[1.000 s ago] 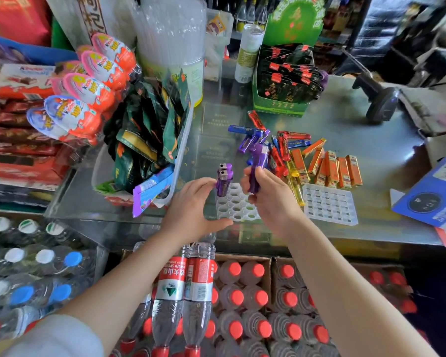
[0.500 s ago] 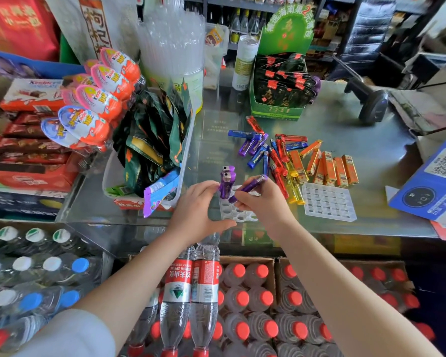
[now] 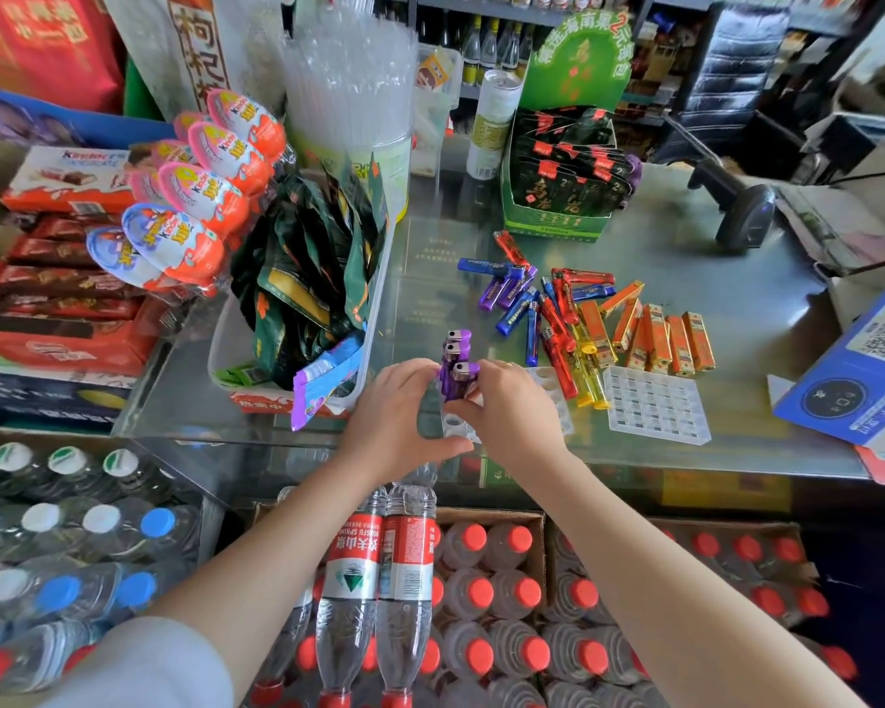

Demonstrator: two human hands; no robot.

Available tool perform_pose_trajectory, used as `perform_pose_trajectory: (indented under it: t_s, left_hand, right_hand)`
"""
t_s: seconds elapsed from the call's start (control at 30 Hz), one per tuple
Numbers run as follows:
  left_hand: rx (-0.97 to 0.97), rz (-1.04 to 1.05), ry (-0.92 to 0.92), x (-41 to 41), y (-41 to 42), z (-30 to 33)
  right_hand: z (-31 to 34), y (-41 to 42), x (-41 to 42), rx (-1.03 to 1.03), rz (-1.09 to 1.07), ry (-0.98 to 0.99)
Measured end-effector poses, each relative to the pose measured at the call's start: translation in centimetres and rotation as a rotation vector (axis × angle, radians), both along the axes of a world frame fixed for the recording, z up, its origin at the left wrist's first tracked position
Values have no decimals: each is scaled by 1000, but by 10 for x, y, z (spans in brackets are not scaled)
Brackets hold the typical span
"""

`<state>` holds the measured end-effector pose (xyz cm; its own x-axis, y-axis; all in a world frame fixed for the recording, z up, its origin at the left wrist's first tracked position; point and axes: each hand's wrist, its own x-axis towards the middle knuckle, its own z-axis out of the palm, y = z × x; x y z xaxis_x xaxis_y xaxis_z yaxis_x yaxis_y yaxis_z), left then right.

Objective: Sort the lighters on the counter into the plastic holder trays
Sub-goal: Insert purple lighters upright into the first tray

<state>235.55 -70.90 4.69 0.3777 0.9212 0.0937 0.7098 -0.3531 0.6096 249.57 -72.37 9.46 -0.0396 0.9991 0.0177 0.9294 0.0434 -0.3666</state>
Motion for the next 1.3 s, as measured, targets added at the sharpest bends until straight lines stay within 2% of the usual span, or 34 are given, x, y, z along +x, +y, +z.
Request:
perform_pose_trajectory:
  t_s: [0.07, 0.2, 0.37, 0.6, 0.77, 0.93, 1.03, 1.17, 1.3]
  left_hand:
    - [0, 1, -4, 0, 0, 0]
    - [-14, 4, 16, 0, 0, 0]
    - [-16, -33, 0, -2, 1, 5]
    - [-32, -27, -4, -2, 2, 6]
    - [-13, -19, 18, -1, 2, 4]
    - [0, 1, -10, 1, 5, 4]
    - [-14, -16, -60, 0, 4, 3]
    - [-3, -7, -72, 0, 4, 1]
    - [0, 5, -79, 1, 4, 1]
  right_hand:
    - [1, -1, 0, 9, -7, -43]
    - [0, -1, -1, -8, -13, -4]
    - [3, 6, 10, -66, 100, 192]
    - [-4, 9, 16, -34, 155, 56]
    - [15, 23, 44, -118, 259, 122]
    - [12, 61, 60, 60, 38, 133]
    - [9, 82, 55, 67, 37, 32]
    - [5, 102, 44, 0, 198, -309]
    - [8, 116, 36, -26, 311, -490]
